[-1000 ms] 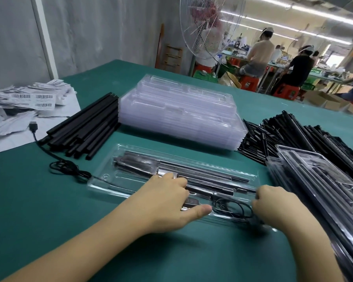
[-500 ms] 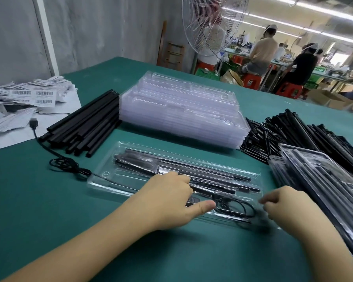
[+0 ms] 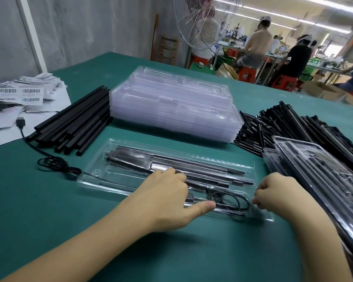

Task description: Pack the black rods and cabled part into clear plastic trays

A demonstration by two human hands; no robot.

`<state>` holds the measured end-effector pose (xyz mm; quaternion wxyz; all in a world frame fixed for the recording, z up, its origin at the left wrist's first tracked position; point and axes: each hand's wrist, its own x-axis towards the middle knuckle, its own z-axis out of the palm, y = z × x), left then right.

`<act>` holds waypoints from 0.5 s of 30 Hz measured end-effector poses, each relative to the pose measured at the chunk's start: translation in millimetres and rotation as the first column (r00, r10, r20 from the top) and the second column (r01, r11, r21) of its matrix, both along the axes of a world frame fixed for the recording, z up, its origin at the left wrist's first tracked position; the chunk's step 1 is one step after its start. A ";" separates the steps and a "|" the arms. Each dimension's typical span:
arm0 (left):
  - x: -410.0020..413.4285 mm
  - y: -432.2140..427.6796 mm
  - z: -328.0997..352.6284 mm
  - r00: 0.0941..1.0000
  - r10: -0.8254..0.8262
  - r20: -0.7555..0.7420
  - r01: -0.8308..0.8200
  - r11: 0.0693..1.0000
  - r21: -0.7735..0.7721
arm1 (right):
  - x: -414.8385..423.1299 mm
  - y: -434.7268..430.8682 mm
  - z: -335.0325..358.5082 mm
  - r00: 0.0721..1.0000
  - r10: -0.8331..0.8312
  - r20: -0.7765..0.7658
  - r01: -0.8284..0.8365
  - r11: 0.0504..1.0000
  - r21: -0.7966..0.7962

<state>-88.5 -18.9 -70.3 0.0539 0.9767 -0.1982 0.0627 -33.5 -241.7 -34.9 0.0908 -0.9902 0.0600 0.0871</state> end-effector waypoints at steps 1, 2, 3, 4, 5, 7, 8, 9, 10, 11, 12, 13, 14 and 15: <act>-0.4 0.4 -0.7 1.000 -0.004 0.002 0.004 1.000 0.000 | 1.3 1.0 -0.8 1.000 -0.005 0.001 0.005 1.000 -0.012; -0.8 0.7 -1.4 1.000 -0.006 0.002 0.006 1.000 0.003 | 1.9 1.7 -1.9 1.000 -0.011 -0.001 0.010 1.000 -0.017; -1.0 0.9 -2.0 1.000 -0.006 0.001 0.006 1.000 0.005 | 2.0 1.4 -2.9 1.000 -0.016 -0.004 0.016 1.000 -0.015; -1.1 1.1 -2.6 1.000 -0.004 -0.001 0.005 1.000 0.008 | 2.3 0.5 -3.8 1.000 -0.024 -0.011 0.024 1.000 -0.002; -0.9 1.1 -2.8 1.000 -0.003 -0.005 0.003 1.000 0.015 | 2.4 -0.7 -4.4 0.999 -0.033 -0.020 0.033 0.999 0.023; -1.4 0.0 -3.5 1.000 0.002 -0.018 -0.001 0.999 0.041 | 2.9 -2.2 -3.5 0.998 -0.052 -0.038 0.055 0.995 0.082; -2.2 -0.9 -4.0 1.000 0.002 -0.024 -0.001 0.998 0.059 | 2.7 -2.3 -3.0 0.997 -0.059 -0.044 0.063 0.993 0.103; -3.2 -2.2 -5.1 1.000 0.000 -0.030 0.003 0.997 0.079 | 1.9 -2.2 -3.4 0.997 -0.061 -0.044 0.065 0.992 0.109; -4.6 -3.6 -6.3 0.999 -0.004 -0.037 0.007 0.995 0.099 | -0.1 -2.1 -4.7 0.998 -0.060 -0.031 0.063 0.993 0.102; -5.9 -5.2 -6.9 0.999 -0.006 -0.045 0.011 0.993 0.116 | -2.9 -2.3 -6.6 0.998 -0.060 -0.007 0.060 0.994 0.086; -7.0 -6.4 -6.7 0.998 -0.007 -0.056 0.013 0.992 0.125 | -5.5 -2.6 -9.0 0.998 -0.064 0.027 0.062 0.995 0.073; -7.2 -6.5 -5.5 0.998 -0.009 -0.065 0.017 0.992 0.126 | -7.8 -3.0 -11.3 0.995 -0.074 0.063 0.069 0.995 0.077; -6.6 -5.5 -3.2 0.997 -0.012 -0.072 0.020 0.993 0.119 | -9.1 -2.7 -12.6 0.991 -0.090 0.101 0.079 0.991 0.112; -4.5 -2.9 0.4 0.997 -0.015 -0.076 0.023 0.994 0.107 | -8.9 -1.7 -12.9 0.984 -0.112 0.142 0.087 0.981 0.174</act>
